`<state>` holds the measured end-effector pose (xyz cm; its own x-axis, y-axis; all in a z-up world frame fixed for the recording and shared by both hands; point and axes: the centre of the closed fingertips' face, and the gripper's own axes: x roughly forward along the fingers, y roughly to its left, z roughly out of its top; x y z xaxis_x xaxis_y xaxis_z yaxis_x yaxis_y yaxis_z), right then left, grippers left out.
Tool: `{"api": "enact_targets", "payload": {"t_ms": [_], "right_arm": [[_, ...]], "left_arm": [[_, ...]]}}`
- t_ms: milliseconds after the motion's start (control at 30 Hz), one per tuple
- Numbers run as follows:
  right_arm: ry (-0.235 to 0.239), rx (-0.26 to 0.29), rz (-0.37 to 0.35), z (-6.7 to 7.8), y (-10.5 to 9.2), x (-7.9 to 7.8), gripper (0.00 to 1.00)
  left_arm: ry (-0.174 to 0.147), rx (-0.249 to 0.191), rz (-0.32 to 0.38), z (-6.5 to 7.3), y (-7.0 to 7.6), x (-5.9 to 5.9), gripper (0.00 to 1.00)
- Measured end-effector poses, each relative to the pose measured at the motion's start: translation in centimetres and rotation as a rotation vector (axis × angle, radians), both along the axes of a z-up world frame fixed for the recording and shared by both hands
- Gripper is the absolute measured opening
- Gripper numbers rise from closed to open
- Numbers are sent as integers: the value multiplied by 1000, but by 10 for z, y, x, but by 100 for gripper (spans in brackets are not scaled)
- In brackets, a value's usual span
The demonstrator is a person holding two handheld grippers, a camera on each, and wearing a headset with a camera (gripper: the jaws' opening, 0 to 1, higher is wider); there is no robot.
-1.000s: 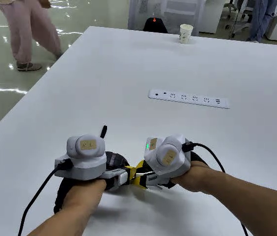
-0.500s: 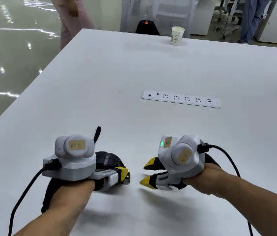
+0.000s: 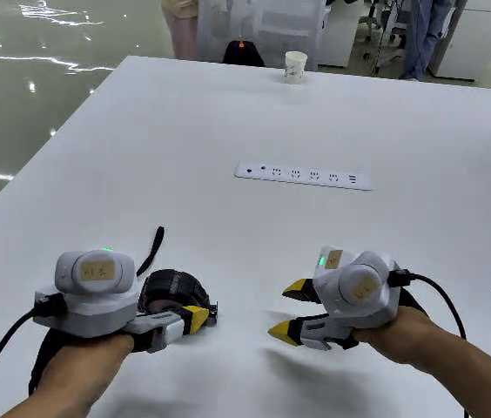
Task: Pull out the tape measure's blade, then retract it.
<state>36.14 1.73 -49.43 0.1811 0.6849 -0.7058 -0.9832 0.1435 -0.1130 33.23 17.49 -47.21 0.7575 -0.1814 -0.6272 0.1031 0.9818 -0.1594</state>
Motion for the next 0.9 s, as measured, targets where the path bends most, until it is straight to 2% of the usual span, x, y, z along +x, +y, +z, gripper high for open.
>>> {"api": "enact_targets", "payload": {"t_ms": [167,333,467,567,667,733,900], "right_arm": [[-5,13,-53,2,-18,-2,38],[-10,32,-99,5,-30,-8,47],[-19,56,-131,8,-38,-14,56],[-18,75,-155,9,-44,-19,59],[-19,85,-179,9,-51,-26,62],[-16,91,-191,9,-55,-31,64],[-7,110,-239,9,-66,-39,70]], "left_arm": [[-24,7,-33,6,-2,-6,76],[-42,25,-77,8,-5,-14,81],[-81,29,-113,15,-8,-21,85],[-85,41,-132,16,-9,-26,86],[-101,32,-154,16,-11,-31,90],[-96,21,-165,15,-13,-35,94],[-93,21,-187,13,-14,-44,96]]}}
